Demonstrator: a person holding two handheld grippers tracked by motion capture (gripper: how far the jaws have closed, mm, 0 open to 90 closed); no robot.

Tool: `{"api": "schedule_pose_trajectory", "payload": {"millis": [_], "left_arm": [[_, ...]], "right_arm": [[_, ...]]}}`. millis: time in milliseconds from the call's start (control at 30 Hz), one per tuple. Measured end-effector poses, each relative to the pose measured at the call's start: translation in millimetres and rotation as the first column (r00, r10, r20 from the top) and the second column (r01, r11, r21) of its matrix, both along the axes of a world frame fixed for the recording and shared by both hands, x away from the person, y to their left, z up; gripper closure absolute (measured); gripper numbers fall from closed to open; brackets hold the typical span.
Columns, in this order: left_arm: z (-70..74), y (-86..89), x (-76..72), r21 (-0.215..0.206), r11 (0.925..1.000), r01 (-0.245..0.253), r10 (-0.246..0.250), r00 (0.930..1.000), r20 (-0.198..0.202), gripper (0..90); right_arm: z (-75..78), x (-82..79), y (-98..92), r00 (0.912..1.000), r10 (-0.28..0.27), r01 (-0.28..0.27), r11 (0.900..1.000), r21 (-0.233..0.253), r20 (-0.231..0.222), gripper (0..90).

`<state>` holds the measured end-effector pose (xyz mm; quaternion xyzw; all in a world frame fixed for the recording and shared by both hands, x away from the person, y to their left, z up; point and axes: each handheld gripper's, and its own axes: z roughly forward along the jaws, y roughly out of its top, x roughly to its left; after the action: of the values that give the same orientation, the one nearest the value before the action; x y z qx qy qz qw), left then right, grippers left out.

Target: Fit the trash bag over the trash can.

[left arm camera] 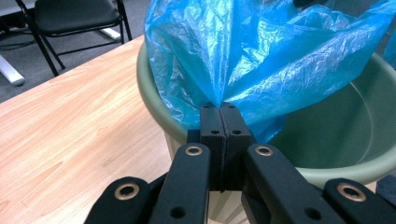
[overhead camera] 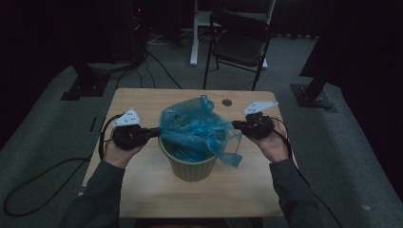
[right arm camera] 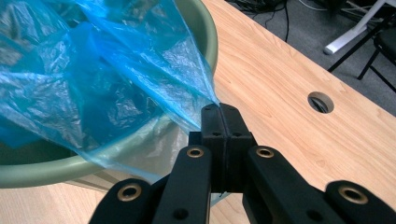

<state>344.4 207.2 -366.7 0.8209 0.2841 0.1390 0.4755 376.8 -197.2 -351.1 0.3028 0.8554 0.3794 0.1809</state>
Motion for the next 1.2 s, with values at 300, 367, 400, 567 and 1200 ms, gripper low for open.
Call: {"api": "schedule_pose_trajectory", "payload": {"millis": [300, 367, 400, 567, 1200], "left_arm": [[-7.7, 14.0, 2.5, -0.014, 0.9991, -0.041, 0.040, 0.9989, -0.022, 90.0], [-10.5, 15.4, 3.9, -0.012, 0.9989, -0.046, 0.046, 0.9985, -0.029, 90.0], [-10.5, 15.4, 3.9, -0.012, 0.9989, -0.046, 0.046, 0.9985, -0.029, 90.0], [-17.9, 16.3, 8.4, -0.023, 0.9985, -0.050, 0.049, 0.9971, -0.058, 90.0], [-25.8, 16.5, 13.1, -0.054, 0.9969, -0.056, 0.051, 0.9937, -0.100, 88.2]], "right_arm": [[-7.5, 3.3, 1.3, 0.9995, 0.001, -0.001, 1.000, 0.005, -0.030, 90.0], [-8.3, 3.3, 2.2, 0.9995, 0.006, -0.006, 1.000, 0.003, -0.032, 90.0], [-8.3, 3.3, 2.2, 0.9995, 0.006, -0.006, 1.000, 0.003, -0.032, 90.0], [-11.9, 4.0, 7.2, 0.9990, 0.018, -0.018, 1.000, -0.005, -0.041, 90.0], [-8.5, 2.6, 5.0, 0.9988, 0.031, -0.030, 0.999, 0.021, -0.037, 72.5]]}}
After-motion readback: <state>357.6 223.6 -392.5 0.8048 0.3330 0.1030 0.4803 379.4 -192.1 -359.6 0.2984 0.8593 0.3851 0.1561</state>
